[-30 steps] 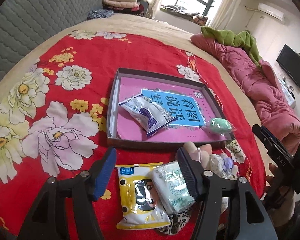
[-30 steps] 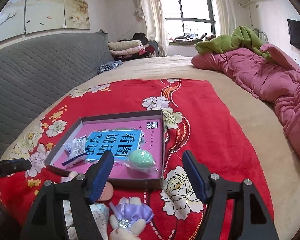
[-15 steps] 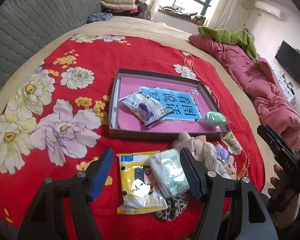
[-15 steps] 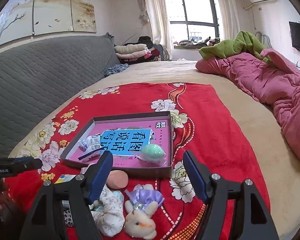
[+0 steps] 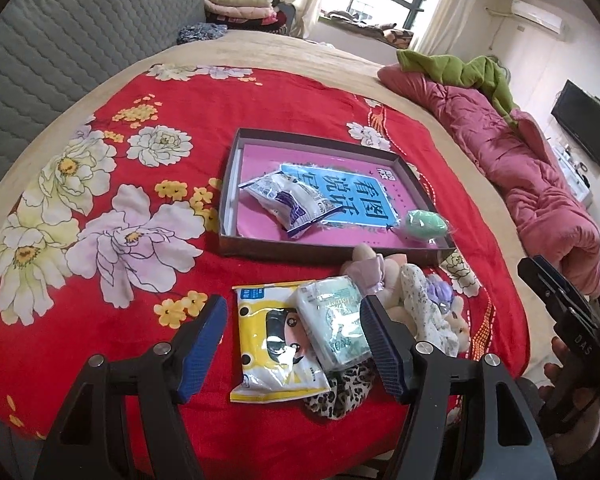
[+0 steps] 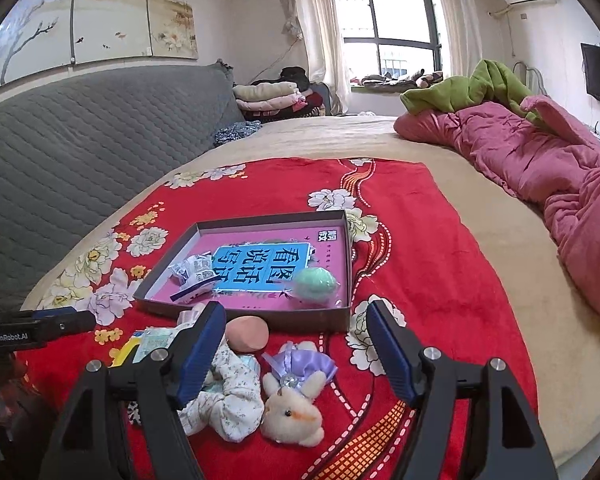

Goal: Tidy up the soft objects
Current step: 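Open the right tool releasing the green ball in the tray while the left tool withdraws, then move both tools back toward the remaining soft items beside the tray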

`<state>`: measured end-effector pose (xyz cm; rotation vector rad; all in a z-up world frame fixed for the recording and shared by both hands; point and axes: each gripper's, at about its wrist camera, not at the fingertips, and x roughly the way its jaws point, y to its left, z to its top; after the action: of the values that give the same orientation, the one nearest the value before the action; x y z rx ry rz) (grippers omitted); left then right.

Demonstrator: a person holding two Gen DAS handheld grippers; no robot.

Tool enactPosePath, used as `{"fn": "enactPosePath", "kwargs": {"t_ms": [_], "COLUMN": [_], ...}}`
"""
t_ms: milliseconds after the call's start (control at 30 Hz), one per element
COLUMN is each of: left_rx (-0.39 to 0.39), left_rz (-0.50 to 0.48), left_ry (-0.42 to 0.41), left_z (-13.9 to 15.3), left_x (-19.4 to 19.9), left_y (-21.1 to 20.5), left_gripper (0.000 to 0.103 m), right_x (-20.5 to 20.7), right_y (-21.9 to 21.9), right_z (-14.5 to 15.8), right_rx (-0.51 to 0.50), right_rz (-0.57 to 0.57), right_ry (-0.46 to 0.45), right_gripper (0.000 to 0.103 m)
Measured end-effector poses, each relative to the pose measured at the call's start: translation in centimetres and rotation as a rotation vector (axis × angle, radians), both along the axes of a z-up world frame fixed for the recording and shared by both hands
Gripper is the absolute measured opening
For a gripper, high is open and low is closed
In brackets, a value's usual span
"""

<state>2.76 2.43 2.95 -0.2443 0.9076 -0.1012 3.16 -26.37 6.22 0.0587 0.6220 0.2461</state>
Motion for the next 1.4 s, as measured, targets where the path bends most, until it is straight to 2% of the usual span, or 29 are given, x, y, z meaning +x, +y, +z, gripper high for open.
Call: {"fn": "enactPosePath", "kwargs": {"t_ms": [367,533,667,1400], "left_rx": [0.009,0.015,-0.008,0.091], "left_rz": [-0.018,-0.024,-0.035,-0.028], "left_ry": [0.019,0.044,0.077,0.171], "left_z": [-0.5,-1.0,-1.5,-4.1], "left_x": [-1.0,-1.5,-1.8,-2.1], "left_y": [-0.7,-1.1,-1.3,-2.6], "left_gripper": [0.07,0.07,0.07,0.07], "right_x": [-0.9,-1.5,-1.8,-1.8], "right_y": [0.2,0.8,1.5,1.4], "right_z": [-0.8,-1.0,-1.3,-3.9], "right_rx": [0.006,-0.008,-0.024,-0.024], "right_rz": [0.019,0.037,0.051,0.05], "right_ry": [0.055,0.067,0.089,0.202], "right_gripper": [0.072,0.072,0.072,0.072]}}
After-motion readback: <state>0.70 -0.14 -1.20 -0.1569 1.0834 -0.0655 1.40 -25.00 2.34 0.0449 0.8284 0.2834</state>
